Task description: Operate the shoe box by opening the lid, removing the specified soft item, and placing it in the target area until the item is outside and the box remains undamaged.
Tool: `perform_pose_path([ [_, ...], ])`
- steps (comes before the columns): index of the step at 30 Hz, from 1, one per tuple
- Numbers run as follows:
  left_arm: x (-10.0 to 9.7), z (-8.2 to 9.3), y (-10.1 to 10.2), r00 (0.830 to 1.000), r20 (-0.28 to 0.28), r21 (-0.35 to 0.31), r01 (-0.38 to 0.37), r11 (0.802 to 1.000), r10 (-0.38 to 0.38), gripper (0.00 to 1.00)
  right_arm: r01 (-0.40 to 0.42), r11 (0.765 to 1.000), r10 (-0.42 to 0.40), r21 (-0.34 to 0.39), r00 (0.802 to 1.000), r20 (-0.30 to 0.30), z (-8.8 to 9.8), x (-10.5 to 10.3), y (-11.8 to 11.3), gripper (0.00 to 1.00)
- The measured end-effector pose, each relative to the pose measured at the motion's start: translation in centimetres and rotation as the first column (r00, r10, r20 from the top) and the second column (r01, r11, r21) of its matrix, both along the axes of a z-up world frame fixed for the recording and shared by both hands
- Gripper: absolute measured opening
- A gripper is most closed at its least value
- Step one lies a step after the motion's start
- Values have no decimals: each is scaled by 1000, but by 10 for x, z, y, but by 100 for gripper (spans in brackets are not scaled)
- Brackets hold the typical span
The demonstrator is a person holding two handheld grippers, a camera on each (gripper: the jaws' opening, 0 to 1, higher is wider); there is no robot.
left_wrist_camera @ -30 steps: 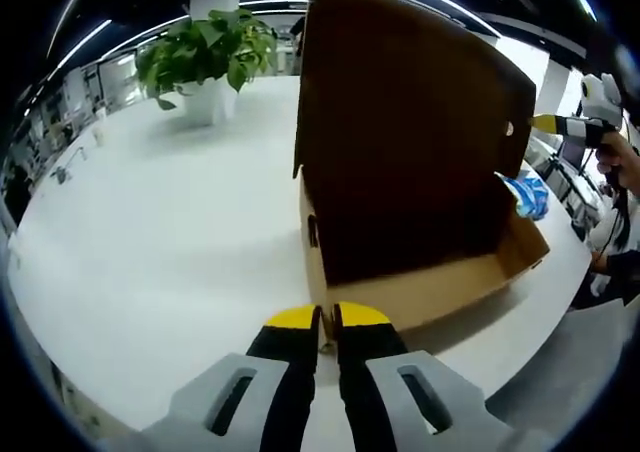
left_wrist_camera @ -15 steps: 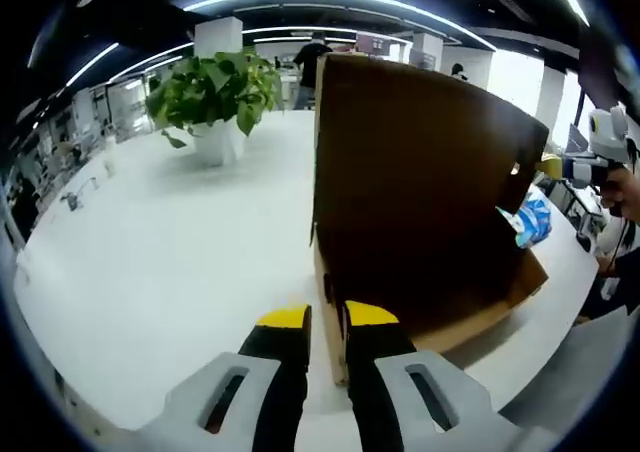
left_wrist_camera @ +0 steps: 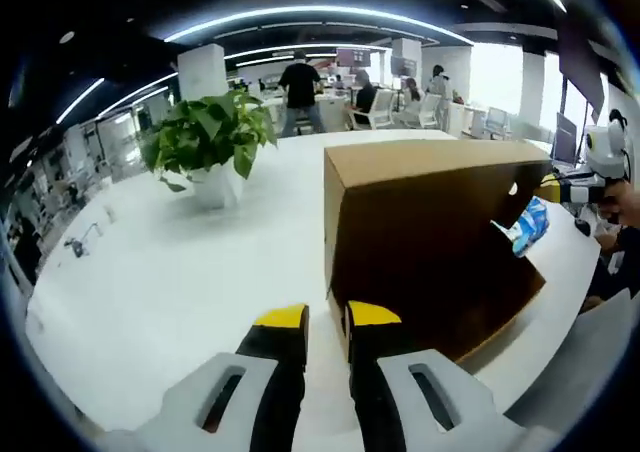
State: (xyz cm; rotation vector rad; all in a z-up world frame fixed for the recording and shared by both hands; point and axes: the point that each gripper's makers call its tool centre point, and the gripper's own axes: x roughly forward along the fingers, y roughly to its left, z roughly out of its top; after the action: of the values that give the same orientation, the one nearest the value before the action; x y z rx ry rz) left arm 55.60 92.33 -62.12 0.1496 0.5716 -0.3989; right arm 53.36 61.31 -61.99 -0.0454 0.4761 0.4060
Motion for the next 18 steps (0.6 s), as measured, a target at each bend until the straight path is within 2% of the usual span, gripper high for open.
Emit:
perform_pose_path([
  [6, 8, 16, -12, 997, 55, 16, 56, 998, -57, 12, 1, 1000, -1, 1, 1000, 2, -3, -5, 1, 0],
  [11, 5, 25, -19, 993, 88, 24, 76, 997, -78, 9, -2, 1000, 2, -1, 1000, 2, -6, -9, 2, 1],
  [18, -3, 20, -16, 992, 82, 59, 95, 994, -100, 6, -14, 1000, 14, -8, 1000, 4, -12, -17, 4, 1],
])
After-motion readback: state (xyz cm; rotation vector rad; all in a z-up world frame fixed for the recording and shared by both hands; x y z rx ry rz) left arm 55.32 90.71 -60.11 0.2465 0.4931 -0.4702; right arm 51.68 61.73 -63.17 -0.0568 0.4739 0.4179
